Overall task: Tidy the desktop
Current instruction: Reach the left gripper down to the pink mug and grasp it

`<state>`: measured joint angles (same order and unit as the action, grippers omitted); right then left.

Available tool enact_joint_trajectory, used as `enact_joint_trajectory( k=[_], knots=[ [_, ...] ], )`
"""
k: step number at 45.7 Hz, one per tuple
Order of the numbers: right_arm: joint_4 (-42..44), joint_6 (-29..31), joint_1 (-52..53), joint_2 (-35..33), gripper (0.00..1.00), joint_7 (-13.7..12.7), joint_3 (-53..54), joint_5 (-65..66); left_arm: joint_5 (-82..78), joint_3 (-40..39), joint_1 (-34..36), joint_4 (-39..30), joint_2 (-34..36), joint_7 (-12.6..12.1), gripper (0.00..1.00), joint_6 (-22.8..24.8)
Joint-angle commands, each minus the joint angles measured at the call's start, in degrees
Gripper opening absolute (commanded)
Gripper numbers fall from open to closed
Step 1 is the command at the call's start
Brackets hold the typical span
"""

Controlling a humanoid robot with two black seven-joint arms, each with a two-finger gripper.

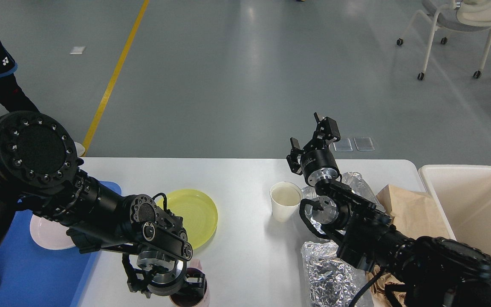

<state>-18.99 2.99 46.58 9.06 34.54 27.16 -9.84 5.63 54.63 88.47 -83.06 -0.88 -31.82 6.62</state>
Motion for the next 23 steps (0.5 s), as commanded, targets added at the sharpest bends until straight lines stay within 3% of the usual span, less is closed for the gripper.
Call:
enact_joint_trajectory(
  k=[1, 14, 23],
  knots=[
    [0.0, 0.0, 0.0, -0.01, 1.0, 0.0, 0.0, 0.0, 0.08, 0.3, -0.57, 0.01, 0.0, 0.09, 0.61, -0.55],
    [0.0, 0.0, 0.0, 0.08, 1.0, 0.0, 0.0, 0.0, 0.17, 0.92, -1.45, 0.01, 0.08, 0.26, 0.54, -0.81],
    [0.0, 0.0, 0.0, 0.08, 1.0, 0.0, 0.0, 0.0, 0.08, 1.01, -1.54, 0.01, 0.17, 0.79, 0.29, -2.84]
  ],
)
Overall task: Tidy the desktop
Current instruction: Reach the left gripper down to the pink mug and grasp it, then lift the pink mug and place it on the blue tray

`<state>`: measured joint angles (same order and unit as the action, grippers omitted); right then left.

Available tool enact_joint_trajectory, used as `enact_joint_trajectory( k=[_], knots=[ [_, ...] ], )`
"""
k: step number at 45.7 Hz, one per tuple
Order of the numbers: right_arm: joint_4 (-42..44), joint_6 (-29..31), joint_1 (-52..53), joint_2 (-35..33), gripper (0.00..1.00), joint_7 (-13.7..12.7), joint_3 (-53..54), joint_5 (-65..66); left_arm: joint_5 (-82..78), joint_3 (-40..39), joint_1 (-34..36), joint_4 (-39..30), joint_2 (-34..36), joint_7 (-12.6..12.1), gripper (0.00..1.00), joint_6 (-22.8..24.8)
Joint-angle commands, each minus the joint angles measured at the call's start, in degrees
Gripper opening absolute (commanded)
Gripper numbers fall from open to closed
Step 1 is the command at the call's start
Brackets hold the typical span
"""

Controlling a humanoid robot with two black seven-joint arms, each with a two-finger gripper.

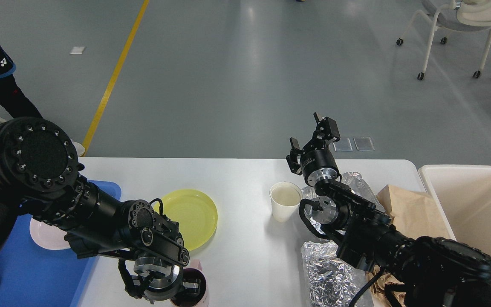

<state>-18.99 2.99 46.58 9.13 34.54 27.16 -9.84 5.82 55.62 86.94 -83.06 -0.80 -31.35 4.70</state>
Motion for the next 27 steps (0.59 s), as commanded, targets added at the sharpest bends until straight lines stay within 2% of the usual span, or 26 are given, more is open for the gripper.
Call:
enact_joint_trajectory(
  k=[1, 3, 6, 7, 21, 27],
  knots=[
    [0.0, 0.0, 0.0, 0.01, 1.0, 0.0, 0.0, 0.0, -0.11, 0.02, 0.07, 0.0, 0.09, 0.32, 0.26, -0.92],
    [0.0, 0.0, 0.0, -0.08, 1.0, 0.0, 0.0, 0.0, -0.11, 0.02, -0.01, 0.0, 0.09, 0.32, 0.2, -0.75],
    [0.0, 0.0, 0.0, 0.01, 1.0, 0.0, 0.0, 0.0, -0.2, 0.63, 0.07, 0.0, 0.09, 0.32, 0.03, -0.57],
    [0.0, 0.0, 0.0, 0.01, 1.0, 0.0, 0.0, 0.0, -0.2, 0.81, 0.07, -0.08, 0.09, 0.32, 0.0, -0.75],
    [0.0, 0.0, 0.0, -0.08, 1.0, 0.0, 0.0, 0.0, -0.38, 1.51, 1.04, -0.35, 0.45, 0.32, 0.0, -0.48],
    [0.0, 0.0, 0.0, -0.08, 1.0, 0.0, 0.0, 0.0, -0.46, 1.51, 4.28, -2.45, 0.8, 0.06, 0.0, 1.09]
  ],
)
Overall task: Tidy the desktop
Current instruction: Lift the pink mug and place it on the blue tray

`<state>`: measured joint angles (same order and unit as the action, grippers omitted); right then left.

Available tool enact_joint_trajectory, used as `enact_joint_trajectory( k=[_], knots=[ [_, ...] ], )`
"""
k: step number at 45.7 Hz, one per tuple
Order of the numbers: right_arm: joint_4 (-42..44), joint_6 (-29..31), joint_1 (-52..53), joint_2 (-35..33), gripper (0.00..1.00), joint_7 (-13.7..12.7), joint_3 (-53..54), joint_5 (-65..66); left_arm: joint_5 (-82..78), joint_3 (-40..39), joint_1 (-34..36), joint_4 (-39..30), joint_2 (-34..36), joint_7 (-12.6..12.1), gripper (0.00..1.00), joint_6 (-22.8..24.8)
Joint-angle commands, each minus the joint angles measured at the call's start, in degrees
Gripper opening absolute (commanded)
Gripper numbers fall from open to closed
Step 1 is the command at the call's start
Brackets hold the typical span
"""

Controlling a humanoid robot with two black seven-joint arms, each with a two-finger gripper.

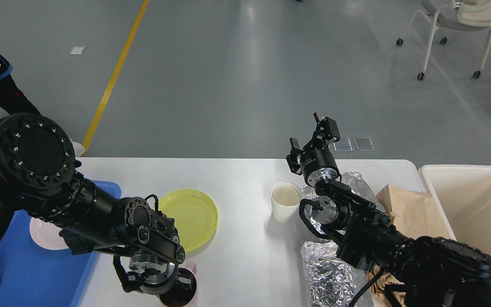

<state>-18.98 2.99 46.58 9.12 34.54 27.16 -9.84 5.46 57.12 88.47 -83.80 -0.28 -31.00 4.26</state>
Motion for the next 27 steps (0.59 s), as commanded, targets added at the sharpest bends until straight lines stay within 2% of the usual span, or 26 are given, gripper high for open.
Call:
enact_joint_trajectory(
  k=[1, 4, 12, 27],
  knots=[
    [0.0, 0.0, 0.0, 0.02, 1.0, 0.0, -0.09, 0.0, -0.18, -0.08, 3.63, -2.15, 0.37, -0.28, 0.0, 2.5],
    [0.0, 0.0, 0.0, 0.02, 1.0, 0.0, -0.09, 0.0, -0.27, -0.52, 7.4, -3.3, 1.07, -0.55, 0.0, 6.27],
    [0.0, 0.0, 0.0, -0.07, 1.0, 0.0, -0.09, 0.0, -0.18, -0.87, 19.53, -4.35, 7.31, -0.55, 0.0, 20.42],
    [0.0, 0.0, 0.0, -0.07, 1.0, 0.0, -0.09, 0.0, 0.26, 2.29, 45.98, -4.88, 23.74, -0.55, 0.0, 47.58]
  ],
)
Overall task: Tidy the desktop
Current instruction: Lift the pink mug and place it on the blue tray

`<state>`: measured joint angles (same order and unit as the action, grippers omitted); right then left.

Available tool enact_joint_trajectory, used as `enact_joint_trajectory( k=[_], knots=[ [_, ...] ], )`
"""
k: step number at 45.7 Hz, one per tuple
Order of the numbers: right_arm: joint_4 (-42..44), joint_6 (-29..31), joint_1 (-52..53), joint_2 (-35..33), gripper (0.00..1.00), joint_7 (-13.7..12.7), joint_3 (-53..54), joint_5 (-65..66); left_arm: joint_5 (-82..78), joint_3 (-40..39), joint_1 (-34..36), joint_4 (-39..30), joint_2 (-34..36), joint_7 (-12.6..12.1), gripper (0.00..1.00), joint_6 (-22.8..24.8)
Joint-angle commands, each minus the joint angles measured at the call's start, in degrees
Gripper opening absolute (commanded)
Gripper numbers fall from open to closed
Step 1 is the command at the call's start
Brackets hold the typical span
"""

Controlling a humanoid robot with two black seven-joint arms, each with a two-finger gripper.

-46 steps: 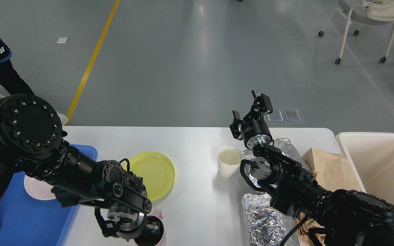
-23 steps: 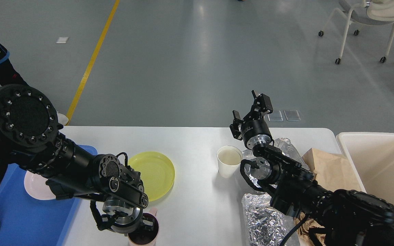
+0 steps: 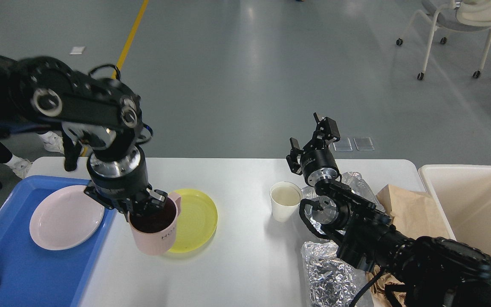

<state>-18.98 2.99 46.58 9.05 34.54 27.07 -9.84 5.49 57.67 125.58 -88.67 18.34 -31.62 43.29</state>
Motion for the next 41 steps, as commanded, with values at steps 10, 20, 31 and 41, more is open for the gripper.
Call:
enact_joint_trajectory(
  k=[10, 20, 31, 41],
  knots=[
    [0.0, 0.0, 0.0, 0.0, 1.0, 0.0, 0.0, 0.0, 0.22, 5.08, 15.93, 0.08, 13.12, 0.06, 0.0, 11.71],
    [0.0, 0.0, 0.0, 0.0, 1.0, 0.0, 0.0, 0.0, -0.74, 15.8, 7.5, 1.05, 16.54, 0.68, 0.0, 9.1],
    [0.0, 0.0, 0.0, 0.0, 1.0, 0.0, 0.0, 0.0, -12.52, 15.2, -14.2, 2.19, 24.02, 0.68, 0.0, -11.9],
    [0.0, 0.0, 0.0, 0.0, 1.0, 0.0, 0.0, 0.0, -13.31, 13.18, -27.22, 2.19, 23.94, 1.12, 0.0, -23.6]
  ],
)
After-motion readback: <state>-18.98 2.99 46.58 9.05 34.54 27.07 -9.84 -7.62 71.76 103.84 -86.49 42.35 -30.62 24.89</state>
